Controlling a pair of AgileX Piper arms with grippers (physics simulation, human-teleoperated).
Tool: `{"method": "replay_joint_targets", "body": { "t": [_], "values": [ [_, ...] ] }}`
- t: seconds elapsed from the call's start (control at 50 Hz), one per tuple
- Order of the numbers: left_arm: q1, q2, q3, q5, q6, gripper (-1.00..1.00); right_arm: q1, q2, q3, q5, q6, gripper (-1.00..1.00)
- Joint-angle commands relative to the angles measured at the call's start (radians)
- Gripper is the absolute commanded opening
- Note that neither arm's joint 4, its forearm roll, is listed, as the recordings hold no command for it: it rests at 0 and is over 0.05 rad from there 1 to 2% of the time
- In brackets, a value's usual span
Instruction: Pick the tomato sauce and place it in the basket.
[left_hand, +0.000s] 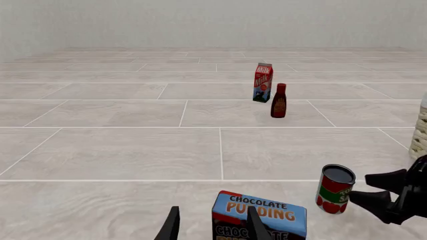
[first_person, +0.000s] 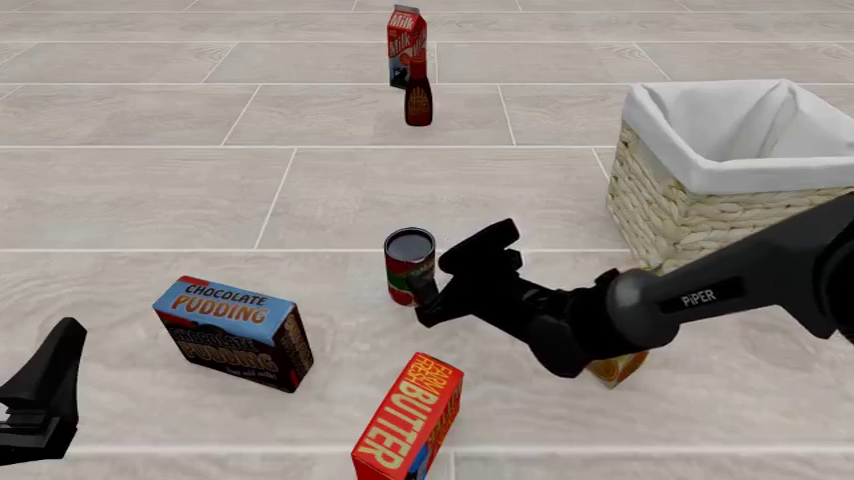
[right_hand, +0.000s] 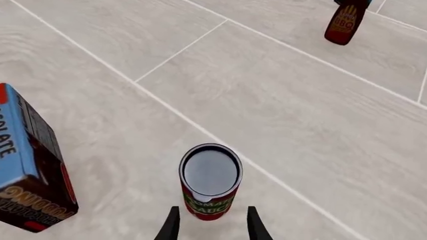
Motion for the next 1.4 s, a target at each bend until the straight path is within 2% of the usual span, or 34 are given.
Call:
{"method": "replay_joint_targets", "body": {
  "t": [0.02, 1.4],
  "values": [
    [0.000, 0.000, 0.000, 0.000, 0.000, 1.00, -0.003, 0.016, -0.012, -0.001, 0.001, 1.00],
    [0.000, 0.000, 0.000, 0.000, 0.000, 1.00, 0.002, 0.100, -0.076, 0.004, 0.004, 1.00]
  ]
}}
